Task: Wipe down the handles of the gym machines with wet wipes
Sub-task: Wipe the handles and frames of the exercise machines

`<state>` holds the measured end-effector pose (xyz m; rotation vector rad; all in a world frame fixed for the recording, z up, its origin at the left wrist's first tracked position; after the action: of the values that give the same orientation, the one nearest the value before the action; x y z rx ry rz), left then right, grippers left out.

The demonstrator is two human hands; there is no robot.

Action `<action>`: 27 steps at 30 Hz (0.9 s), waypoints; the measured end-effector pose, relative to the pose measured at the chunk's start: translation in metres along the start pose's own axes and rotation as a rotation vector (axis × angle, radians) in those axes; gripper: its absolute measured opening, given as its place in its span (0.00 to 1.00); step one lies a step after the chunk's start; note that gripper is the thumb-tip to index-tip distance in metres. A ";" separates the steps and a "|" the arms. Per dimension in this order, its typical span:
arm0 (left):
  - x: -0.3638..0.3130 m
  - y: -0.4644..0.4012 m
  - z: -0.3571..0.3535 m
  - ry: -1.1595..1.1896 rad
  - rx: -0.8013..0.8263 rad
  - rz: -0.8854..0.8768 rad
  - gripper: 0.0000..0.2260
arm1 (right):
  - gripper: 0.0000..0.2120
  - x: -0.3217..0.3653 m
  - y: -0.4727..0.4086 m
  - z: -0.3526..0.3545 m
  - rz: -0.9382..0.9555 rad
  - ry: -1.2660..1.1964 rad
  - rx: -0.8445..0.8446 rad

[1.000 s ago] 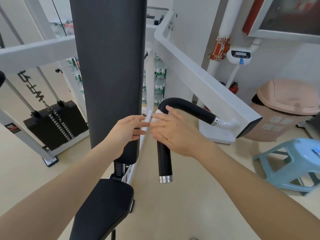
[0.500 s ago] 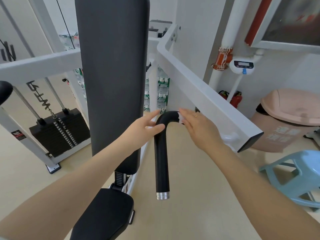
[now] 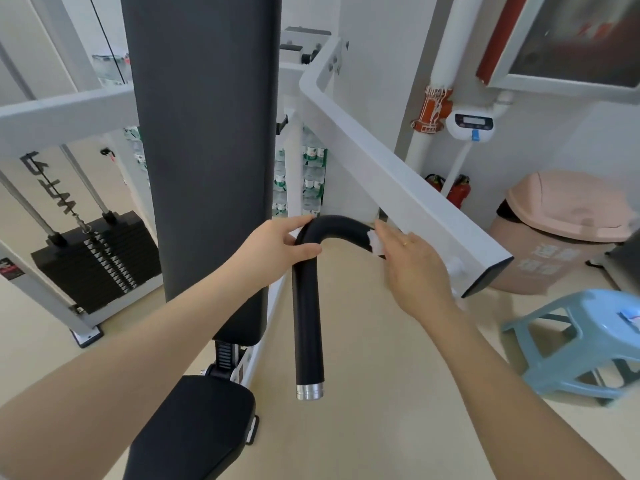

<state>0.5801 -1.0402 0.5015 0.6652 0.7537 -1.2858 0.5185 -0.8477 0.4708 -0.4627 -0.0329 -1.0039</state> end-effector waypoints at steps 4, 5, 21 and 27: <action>-0.002 0.000 0.000 0.007 0.003 0.021 0.24 | 0.32 0.034 -0.016 -0.008 0.111 -0.002 -0.012; -0.001 0.001 0.001 0.017 0.014 0.027 0.24 | 0.32 0.028 -0.012 -0.007 0.074 0.001 0.024; 0.015 0.024 0.011 0.151 0.058 0.041 0.21 | 0.28 0.054 -0.030 -0.002 0.018 -0.231 0.052; 0.035 0.032 0.022 0.300 -0.039 0.029 0.14 | 0.24 0.055 -0.016 -0.003 0.294 -0.324 0.070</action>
<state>0.6187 -1.0727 0.4876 0.8453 1.0070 -1.1547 0.5351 -0.9002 0.4867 -0.5447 -0.2818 -0.6305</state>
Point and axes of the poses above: each hand's wrist, its own y-axis away from the middle knuckle, its own z-axis out of the back of the hand, x = y × z, the point moved 3 cm from there along -y, towards the middle knuckle, and after that the axes turned 4 degrees about -z, right-handed, at the moved point
